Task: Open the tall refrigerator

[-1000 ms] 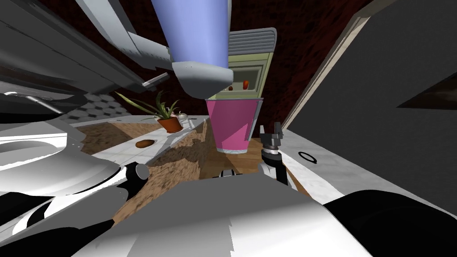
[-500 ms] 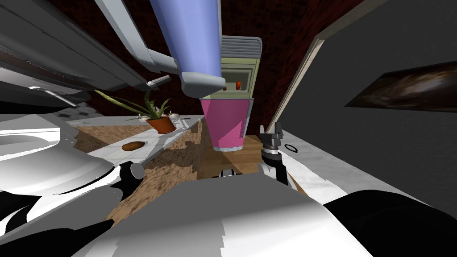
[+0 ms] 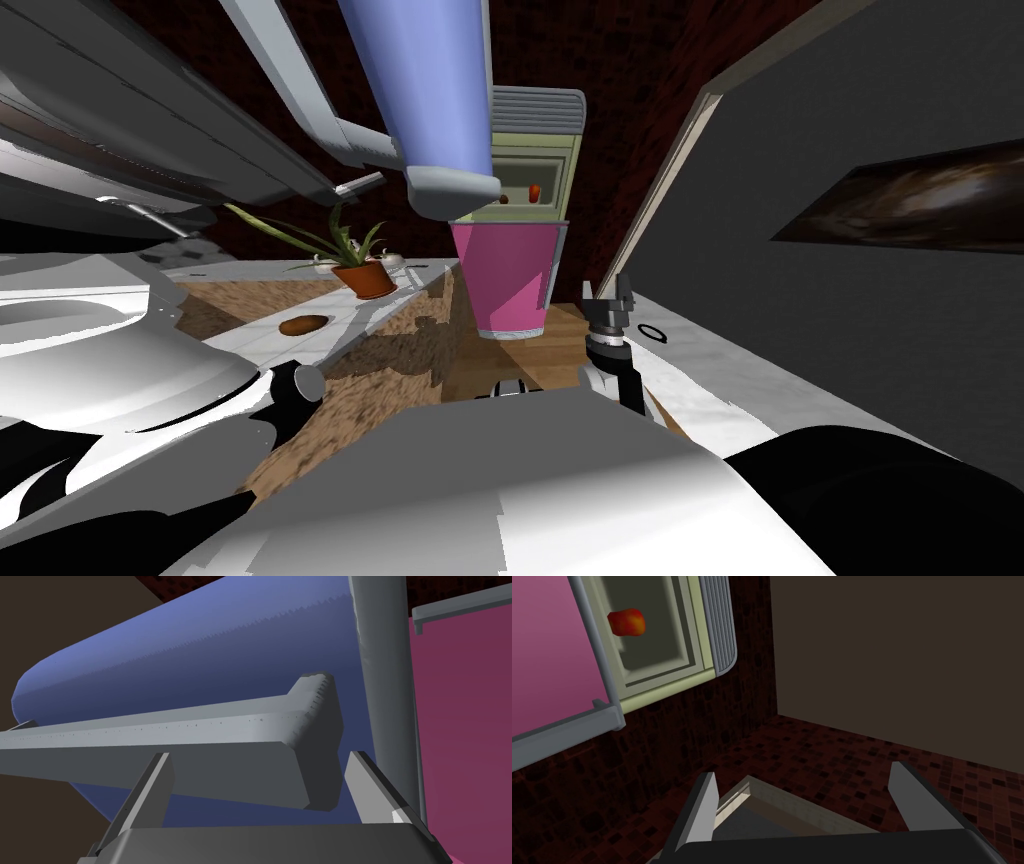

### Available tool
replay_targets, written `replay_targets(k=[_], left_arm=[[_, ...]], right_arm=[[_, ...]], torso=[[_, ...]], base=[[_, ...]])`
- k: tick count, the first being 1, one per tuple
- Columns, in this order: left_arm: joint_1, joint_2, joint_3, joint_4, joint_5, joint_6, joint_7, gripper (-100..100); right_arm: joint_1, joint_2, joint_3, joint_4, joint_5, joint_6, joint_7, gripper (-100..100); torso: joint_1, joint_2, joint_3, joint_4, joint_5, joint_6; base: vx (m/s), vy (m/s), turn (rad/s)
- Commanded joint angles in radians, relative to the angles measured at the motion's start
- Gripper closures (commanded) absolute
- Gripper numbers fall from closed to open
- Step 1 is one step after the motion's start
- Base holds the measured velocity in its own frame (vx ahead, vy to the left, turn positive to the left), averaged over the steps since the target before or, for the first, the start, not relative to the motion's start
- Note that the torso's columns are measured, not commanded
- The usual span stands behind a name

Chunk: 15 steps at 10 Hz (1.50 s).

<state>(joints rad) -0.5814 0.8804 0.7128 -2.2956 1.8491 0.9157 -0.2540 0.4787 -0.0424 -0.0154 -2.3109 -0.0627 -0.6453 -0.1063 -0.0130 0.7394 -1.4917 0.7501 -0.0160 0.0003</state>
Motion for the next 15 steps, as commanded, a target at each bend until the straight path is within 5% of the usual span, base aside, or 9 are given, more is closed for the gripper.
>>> replay_targets(k=[1, 2, 3, 7, 8, 15], left_arm=[[-0.011, -0.002, 0.031, 0.021, 0.002, -0.026, -0.009, -100], [-0.011, -0.002, 0.031, 0.021, 0.002, -0.026, -0.009, -100], [-0.003, 0.008, 0.007, 0.055, -0.014, 0.012, -0.047, -100], [-0.013, 0.029, 0.013, 0.119, -0.033, 0.021, -0.079, -100], [-0.022, 0.049, 0.018, 0.149, -0.051, 0.03, -0.112, -100], [-0.022, 0.049, 0.018, 0.175, -0.051, 0.03, -0.112, -100]], right_arm=[[0.0, 0.0, 0.0, 0.0, 0.0, 0.0, 0.0, 0], [0.0, 0.0, 0.0, 0.0, 0.0, 0.0, 0.0, 0], [0.0, 0.0, 0.0, 0.0, 0.0, 0.0, 0.0, 0], [0.0, 0.0, 0.0, 0.0, 0.0, 0.0, 0.0, 0], [0.0, 0.0, 0.0, 0.0, 0.0, 0.0, 0.0, 0], [0.0, 0.0, 0.0, 0.0, 0.0, 0.0, 0.0, 0]], torso=[[0.001, -0.001, -0.001, -0.001, 0.0, 0.0], [0.001, -0.002, 0.0, -0.001, 0.002, 0.0], [0.002, -0.002, 0.001, -0.002, 0.003, 0.0], [0.007, -0.001, 0.006, -0.004, 0.007, -0.001], [0.007, -0.001, 0.006, -0.003, 0.006, -0.002], [0.002, -0.004, -0.001, -0.001, 0.0, 0.001]], base=[[0.0, 0.0, 0.0], [0.0, 0.0, 0.0], [-0.092, 0.02, -0.292], [-0.121, 0.019, -0.186], [-0.091, 0.0, -0.246], [-0.025, 0.002, -0.033]])
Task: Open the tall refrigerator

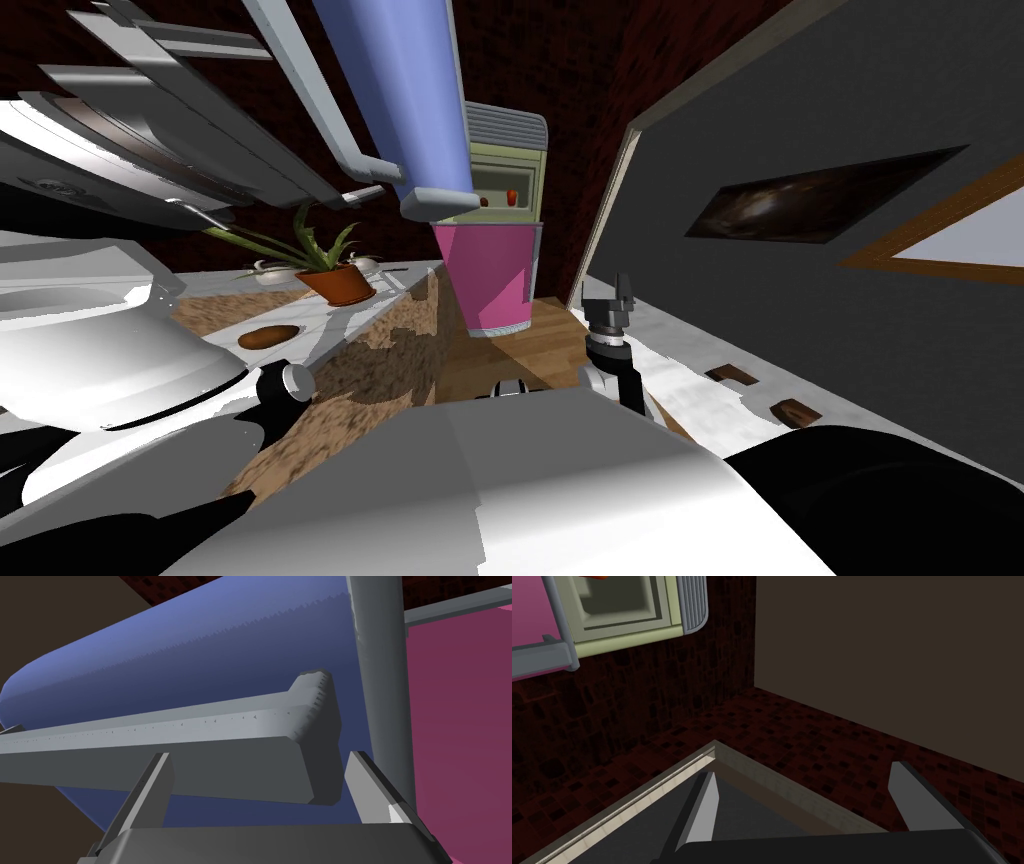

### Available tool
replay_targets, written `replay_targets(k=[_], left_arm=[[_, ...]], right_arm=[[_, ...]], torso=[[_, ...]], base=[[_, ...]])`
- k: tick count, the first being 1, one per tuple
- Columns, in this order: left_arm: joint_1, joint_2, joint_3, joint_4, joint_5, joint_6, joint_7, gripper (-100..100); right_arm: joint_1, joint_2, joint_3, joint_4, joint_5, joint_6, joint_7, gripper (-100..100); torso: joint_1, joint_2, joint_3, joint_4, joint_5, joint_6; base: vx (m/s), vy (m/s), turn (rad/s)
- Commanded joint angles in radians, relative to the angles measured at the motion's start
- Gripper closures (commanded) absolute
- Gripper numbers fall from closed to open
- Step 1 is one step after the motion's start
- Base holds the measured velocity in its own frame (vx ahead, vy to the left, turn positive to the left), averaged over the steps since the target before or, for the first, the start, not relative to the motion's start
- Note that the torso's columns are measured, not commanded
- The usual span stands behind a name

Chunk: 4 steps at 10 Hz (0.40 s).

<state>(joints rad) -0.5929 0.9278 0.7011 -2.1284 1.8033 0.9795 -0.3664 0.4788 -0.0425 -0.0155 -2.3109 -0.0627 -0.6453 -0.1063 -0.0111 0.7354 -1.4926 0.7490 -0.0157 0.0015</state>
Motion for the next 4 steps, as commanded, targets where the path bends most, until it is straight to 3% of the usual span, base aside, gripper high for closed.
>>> replay_targets(k=[1, 2, 3, 4], left_arm=[[-0.01, 0.001, 0.03, 0.008, -0.005, -0.034, 0.001, -100], [-0.01, 0.001, 0.03, 0.008, -0.005, -0.034, 0.001, -100], [-0.044, -0.006, -0.039, 0.015, -0.05, -0.005, 0.027, -100], [-0.044, -0.006, -0.039, 0.015, -0.069, -0.005, 0.027, -100]], right_arm=[[0.0, 0.0, 0.0, 0.0, 0.0, 0.0, 0.0, 0], [0.0, 0.0, 0.0, 0.0, 0.0, 0.0, 0.0, 0], [0.0, 0.0, 0.0, 0.0, 0.0, 0.0, 0.0, 0], [0.0, 0.0, 0.0, 0.0, 0.0, 0.0, 0.0, 0]], torso=[[0.001, 0.001, 0.001, 0.001, 0.001, -0.001], [0.001, 0.001, 0.001, 0.0, 0.001, -0.001], [0.001, 0.002, 0.0, 0.002, -0.001, -0.001], [0.002, 0.002, 0.002, -0.003, 0.002, 0.002]], base=[[0.006, -0.002, -0.001], [0.0, -0.006, 0.0], [-0.064, 0.061, -0.143], [-0.099, 0.079, -0.128]])
